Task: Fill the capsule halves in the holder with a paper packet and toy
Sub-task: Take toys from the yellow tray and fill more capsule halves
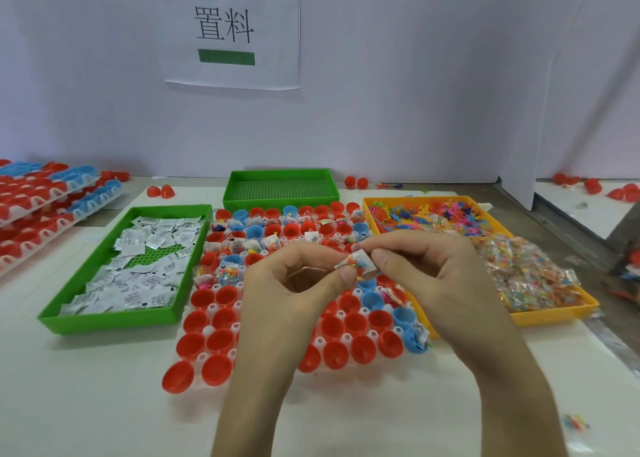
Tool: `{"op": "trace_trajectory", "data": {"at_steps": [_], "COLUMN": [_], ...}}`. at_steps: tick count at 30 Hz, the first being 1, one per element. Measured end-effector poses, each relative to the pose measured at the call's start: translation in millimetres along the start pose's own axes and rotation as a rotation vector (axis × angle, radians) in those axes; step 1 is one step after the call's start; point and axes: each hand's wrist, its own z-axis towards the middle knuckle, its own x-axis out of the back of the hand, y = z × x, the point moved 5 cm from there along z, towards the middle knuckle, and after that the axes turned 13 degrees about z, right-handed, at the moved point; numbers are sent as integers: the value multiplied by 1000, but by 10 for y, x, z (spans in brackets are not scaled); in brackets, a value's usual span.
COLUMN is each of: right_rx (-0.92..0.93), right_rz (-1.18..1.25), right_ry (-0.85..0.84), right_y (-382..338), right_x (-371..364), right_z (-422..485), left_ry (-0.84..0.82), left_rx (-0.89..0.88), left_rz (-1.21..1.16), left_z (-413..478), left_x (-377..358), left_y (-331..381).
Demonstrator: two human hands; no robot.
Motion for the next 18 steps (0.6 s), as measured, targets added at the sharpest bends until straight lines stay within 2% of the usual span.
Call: {"op": "trace_trajectory", "data": {"at_steps": [7,13,18], "right_rx": [22,-38,58], "right_rz": [12,4,58], "right_ry": [-45,-104,-74], "right_y": [-49,5,-55], "right_x": [-38,53,68], "right_z": [-8,-54,-81], "left_ry": [-19,-78,-73], "left_rx": [-28,-55,-142], "left_rz": [-9,1,13], "left_z": [11,-8,-26], "left_x": [-6,-60,-66], "left_y": [30,41,109]}}
